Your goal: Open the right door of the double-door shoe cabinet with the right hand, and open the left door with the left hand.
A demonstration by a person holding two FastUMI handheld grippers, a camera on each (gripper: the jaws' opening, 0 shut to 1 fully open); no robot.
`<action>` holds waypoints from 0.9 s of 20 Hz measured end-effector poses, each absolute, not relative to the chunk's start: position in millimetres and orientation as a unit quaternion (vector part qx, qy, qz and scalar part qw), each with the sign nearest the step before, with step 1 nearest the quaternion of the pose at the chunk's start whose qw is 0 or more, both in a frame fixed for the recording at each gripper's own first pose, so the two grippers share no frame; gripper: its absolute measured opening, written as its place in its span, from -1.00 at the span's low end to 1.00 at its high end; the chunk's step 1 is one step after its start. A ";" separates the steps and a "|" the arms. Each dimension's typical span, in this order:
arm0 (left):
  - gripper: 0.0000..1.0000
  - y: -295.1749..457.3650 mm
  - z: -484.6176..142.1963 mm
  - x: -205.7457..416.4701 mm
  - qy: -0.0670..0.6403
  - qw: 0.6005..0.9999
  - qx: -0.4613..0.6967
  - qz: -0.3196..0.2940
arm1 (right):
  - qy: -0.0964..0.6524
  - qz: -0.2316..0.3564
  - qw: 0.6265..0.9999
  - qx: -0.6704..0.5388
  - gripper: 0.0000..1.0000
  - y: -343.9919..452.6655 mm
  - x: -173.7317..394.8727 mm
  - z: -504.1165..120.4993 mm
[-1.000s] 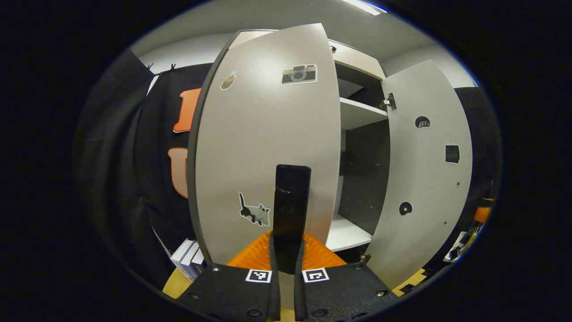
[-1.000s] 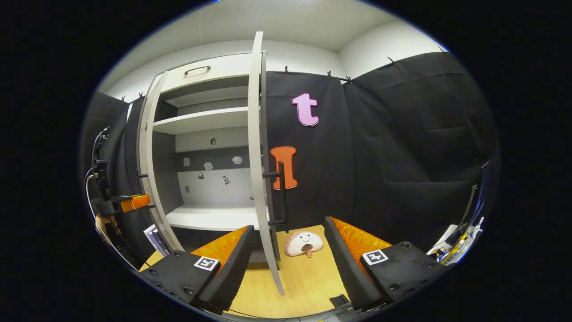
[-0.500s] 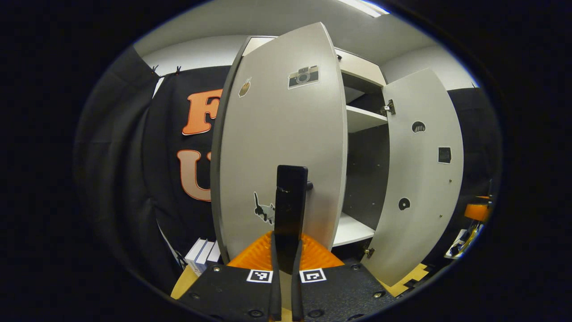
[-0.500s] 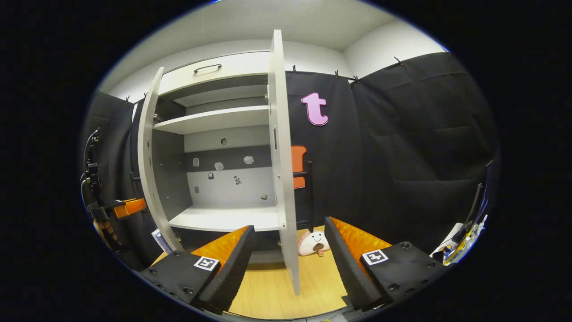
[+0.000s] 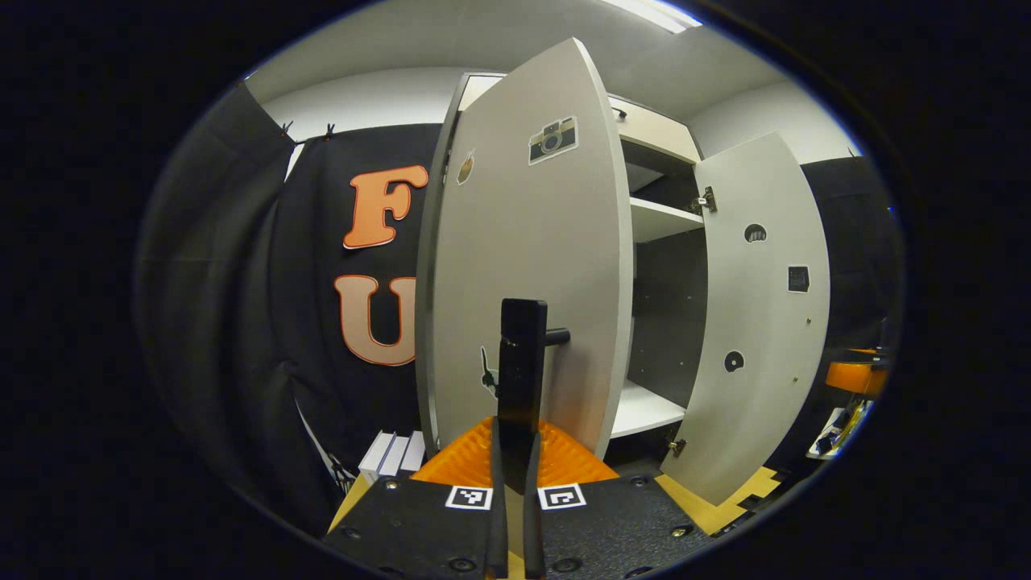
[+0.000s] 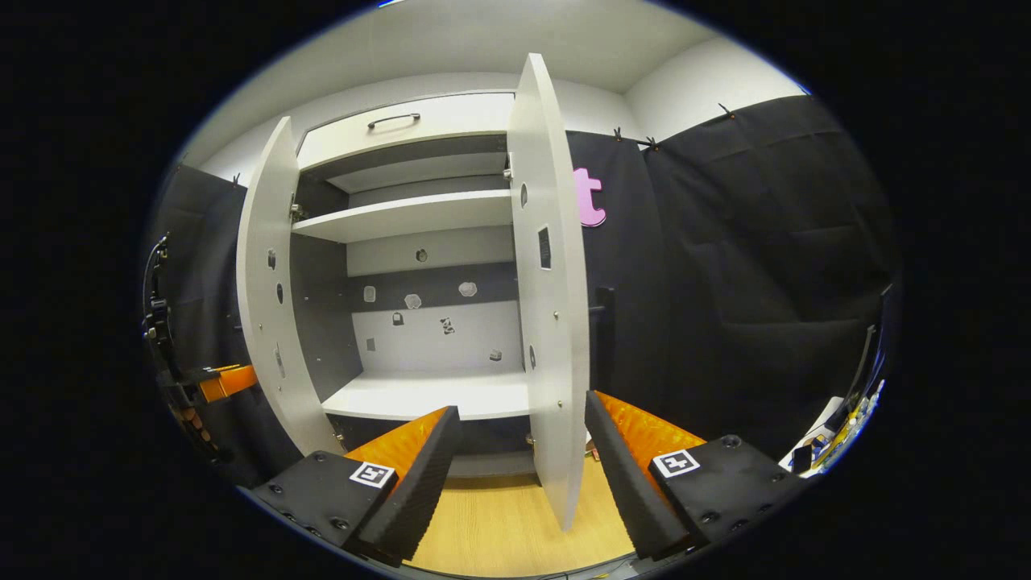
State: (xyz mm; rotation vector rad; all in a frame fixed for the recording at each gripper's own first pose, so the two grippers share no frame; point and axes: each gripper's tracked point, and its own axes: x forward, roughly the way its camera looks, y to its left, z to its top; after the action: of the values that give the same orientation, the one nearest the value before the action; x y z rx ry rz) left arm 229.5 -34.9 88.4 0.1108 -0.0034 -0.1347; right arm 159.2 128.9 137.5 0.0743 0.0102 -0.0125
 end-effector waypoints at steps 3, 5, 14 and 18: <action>-0.92 -18.7 91.1 229.3 -0.007 0.997 0.064 -0.043 | 0.003 -0.003 0.999 0.040 0.86 140.5 157.6 139.0; -0.95 -9.7 92.8 230.1 -0.009 0.997 0.073 -0.037 | 0.004 0.000 0.999 0.039 0.86 148.0 156.9 137.3; -0.98 5.3 94.1 228.3 -0.008 0.998 0.062 -0.032 | 0.008 0.008 0.999 0.033 0.86 172.6 148.7 130.5; -0.99 16.3 99.1 228.9 -0.018 0.998 0.061 -0.021 | 0.010 0.008 0.999 0.030 0.87 175.5 144.7 129.2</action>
State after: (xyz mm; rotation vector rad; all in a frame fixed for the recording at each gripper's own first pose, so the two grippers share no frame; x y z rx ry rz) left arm 228.9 16.3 99.1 0.1211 -0.0362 -0.0421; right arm 144.7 175.5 129.2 0.0600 0.0192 0.0152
